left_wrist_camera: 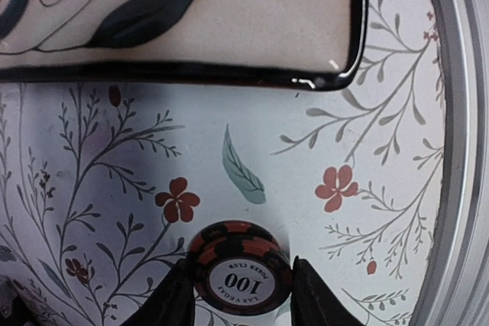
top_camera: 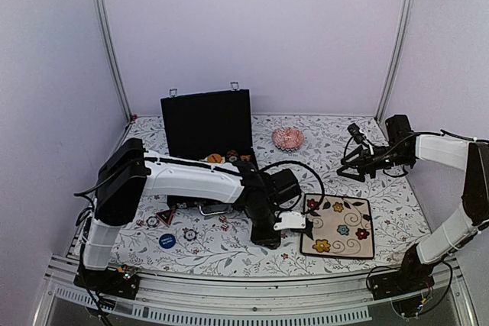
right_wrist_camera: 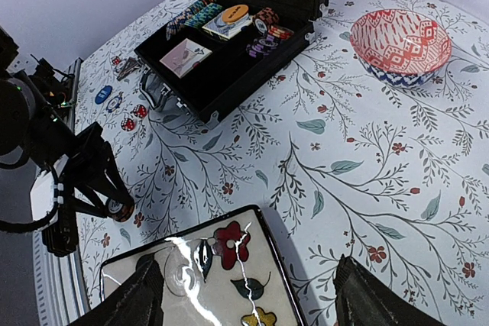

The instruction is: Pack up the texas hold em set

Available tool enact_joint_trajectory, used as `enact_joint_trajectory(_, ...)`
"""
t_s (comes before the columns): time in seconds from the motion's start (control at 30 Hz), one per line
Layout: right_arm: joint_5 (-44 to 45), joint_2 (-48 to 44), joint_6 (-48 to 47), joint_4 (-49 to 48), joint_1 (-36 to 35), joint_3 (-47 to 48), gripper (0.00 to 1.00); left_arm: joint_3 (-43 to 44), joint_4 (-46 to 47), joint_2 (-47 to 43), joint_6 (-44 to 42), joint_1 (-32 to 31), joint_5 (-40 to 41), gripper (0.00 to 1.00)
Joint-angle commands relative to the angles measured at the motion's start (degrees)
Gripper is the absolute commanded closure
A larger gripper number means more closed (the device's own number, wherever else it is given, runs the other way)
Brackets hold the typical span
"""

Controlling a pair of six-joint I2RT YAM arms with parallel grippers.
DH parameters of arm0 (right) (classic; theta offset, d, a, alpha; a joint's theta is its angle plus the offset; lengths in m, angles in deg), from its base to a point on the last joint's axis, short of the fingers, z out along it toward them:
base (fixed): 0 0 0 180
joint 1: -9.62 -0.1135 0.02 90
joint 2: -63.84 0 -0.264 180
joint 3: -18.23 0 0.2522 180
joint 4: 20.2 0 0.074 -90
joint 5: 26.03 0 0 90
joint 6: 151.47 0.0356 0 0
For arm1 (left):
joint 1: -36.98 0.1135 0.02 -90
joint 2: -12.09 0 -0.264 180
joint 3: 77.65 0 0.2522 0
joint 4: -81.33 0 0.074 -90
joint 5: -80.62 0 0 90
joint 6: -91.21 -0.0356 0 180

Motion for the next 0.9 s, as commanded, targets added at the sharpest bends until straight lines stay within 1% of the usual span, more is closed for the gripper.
enact_joint_trajectory(0.0,-1.2,0.6,-0.6,1.1,0.3,1.8,0.23,1.6,0.9,1.3,0.2,-1.5,0.5,0.56)
enact_joint_trajectory(0.07,-1.2,0.7,-0.7,1.2,0.2,1.8,0.23,1.6,0.9,1.4,0.3,-1.7,1.0,0.54)
enact_joint_trajectory(0.13,-1.3,0.7,-0.8,1.3,0.3,1.9,0.23,1.6,0.9,1.3,0.3,-1.8,1.9,0.49)
enact_joint_trajectory(0.27,-1.4,0.7,-0.9,1.4,0.2,2.0,0.23,1.6,1.2,0.4,0.7,-1.9,2.8,0.45)
enact_joint_trajectory(0.33,-1.4,0.7,-0.9,1.5,0.3,2.0,0.23,1.6,1.2,0.2,0.9,-1.9,3.2,0.40)
enact_joint_trajectory(0.37,-1.4,0.6,-0.9,1.5,0.3,1.9,0.23,1.5,1.1,0.2,1.1,-1.8,3.6,0.39)
enact_joint_trajectory(0.53,-1.6,0.7,-1.0,1.6,0.3,2.1,0.23,0.8,0.0,0.8,1.1,-1.8,4.8,0.40)
enact_joint_trajectory(0.87,-1.6,0.6,-1.1,1.8,0.2,2.1,0.23,1.9,-1.3,3.4,1.4,-1.5,2.6,0.51)
